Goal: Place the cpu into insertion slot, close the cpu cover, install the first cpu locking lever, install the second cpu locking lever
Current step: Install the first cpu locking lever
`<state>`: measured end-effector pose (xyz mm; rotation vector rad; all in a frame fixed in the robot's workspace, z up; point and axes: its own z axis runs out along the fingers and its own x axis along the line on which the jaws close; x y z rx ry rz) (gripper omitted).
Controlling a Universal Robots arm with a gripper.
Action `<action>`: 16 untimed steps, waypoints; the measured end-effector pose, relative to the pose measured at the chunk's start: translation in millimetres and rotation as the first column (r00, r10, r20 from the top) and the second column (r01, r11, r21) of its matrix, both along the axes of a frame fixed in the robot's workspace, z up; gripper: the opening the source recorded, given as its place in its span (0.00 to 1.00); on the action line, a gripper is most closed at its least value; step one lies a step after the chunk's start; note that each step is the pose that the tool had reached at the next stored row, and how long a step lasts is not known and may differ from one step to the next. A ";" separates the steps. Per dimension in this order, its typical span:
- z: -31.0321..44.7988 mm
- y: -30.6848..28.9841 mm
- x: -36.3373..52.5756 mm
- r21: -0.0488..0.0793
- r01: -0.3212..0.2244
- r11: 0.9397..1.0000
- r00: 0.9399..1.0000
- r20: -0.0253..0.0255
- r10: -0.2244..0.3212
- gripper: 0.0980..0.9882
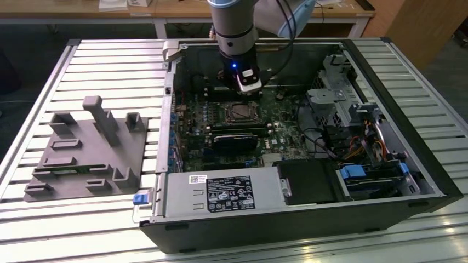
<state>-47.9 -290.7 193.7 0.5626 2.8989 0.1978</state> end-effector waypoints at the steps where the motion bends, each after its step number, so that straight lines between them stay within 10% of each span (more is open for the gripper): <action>1: 0.4 -0.1 0.0 0.000 0.000 1.000 1.000 0.000 0.000 0.01; 16: 26.0 -0.2 0.0 0.001 0.000 1.000 1.000 0.000 0.000 0.01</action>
